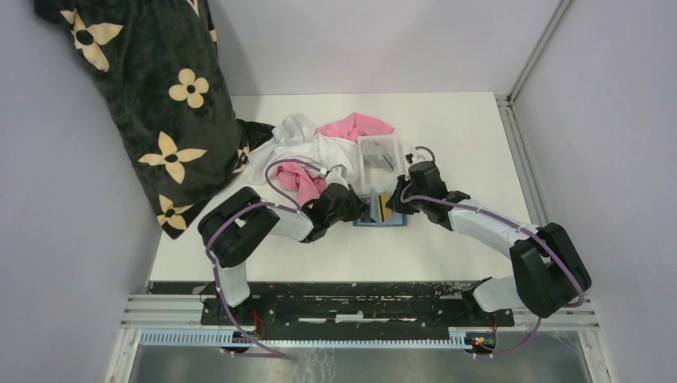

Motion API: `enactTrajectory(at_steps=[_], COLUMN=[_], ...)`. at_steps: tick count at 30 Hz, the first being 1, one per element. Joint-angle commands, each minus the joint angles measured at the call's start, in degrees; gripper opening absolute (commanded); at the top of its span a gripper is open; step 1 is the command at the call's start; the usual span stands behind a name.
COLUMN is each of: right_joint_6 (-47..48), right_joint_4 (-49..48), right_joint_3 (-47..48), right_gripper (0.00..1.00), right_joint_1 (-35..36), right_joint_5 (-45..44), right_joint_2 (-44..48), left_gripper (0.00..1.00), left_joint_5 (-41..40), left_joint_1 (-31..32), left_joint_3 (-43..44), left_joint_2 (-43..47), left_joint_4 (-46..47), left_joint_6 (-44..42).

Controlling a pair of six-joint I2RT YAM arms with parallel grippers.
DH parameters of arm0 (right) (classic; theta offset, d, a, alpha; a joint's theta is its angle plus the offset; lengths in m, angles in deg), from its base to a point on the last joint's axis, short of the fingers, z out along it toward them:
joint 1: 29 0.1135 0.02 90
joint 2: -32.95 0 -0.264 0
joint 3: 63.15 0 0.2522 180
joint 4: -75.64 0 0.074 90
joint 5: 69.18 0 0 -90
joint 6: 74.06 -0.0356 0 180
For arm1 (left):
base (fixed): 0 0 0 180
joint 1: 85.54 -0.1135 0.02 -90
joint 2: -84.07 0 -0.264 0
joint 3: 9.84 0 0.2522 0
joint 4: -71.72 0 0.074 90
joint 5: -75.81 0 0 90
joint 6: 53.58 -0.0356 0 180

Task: Put the credit cards into the card holder
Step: Turn over the card slot in the card holder.

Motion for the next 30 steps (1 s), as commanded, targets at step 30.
enactTrajectory(at_steps=[30], right_joint_6=[3.7], right_joint_4=[4.9], right_joint_3=[7.2], right_gripper=[0.01], right_joint_1=[2.8], right_joint_5=[-8.1], right_joint_2=[5.4], left_gripper=[0.25], left_joint_5=[-11.7], left_joint_1=[0.2], left_joint_3=[-6.4], left_joint_2=[12.2], left_joint_4=[-15.9], left_joint_6=[-3.6])
